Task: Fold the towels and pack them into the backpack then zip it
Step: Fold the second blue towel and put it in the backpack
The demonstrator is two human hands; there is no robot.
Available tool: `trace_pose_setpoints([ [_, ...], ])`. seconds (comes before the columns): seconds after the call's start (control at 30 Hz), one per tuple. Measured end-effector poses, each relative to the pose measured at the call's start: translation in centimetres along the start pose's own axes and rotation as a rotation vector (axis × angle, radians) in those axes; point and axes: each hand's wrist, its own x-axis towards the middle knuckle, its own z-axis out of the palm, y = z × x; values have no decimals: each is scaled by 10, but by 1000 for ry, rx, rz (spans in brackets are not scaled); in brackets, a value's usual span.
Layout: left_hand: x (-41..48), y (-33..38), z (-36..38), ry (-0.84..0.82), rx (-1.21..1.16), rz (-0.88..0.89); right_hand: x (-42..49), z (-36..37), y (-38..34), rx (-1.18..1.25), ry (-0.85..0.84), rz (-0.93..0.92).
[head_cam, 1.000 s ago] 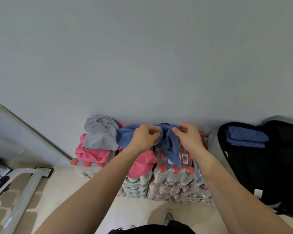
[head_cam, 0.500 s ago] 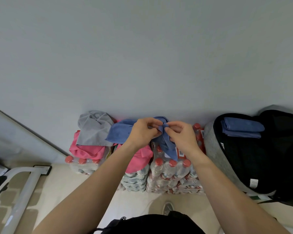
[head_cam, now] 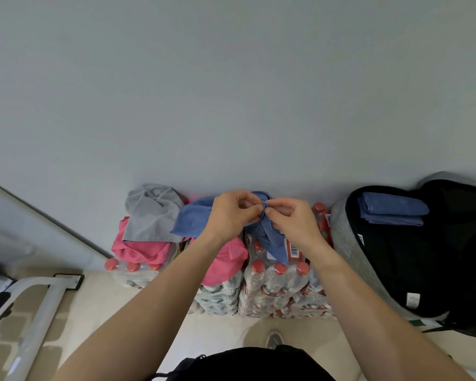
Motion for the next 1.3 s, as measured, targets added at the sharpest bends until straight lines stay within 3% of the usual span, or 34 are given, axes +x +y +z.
trace_pose_setpoints([
  [0.27, 1, 4, -4, -50, -98, -60, 0, -5, -10, 18, -103, -22],
  [0.43, -1, 7, -10, -95, -26, -1, 6, -5, -12, -58, -87, -10],
  [0.57, 0, 12, -15, -45, 245, 125, 14, -9, -26, -140, -74, -64],
  [0.73, 8, 30, -24, 9, 374, 199, 38, -23, -69, -275, -51, -141],
  [0.97, 15, 63, -45, 12, 318, 232, 72, -35, -166, -252, -39, -351],
  [1.03, 16, 69, -53, 82, 299, 262, 73, -37, -183, -264, -56, -384],
  [1.17, 26, 77, -62, 264, 265, 348, 70, -36, -195, -314, -136, -384],
  [1.3, 30, 79, -60, 221, 320, 350, 66, -32, -196, -328, -161, -394],
])
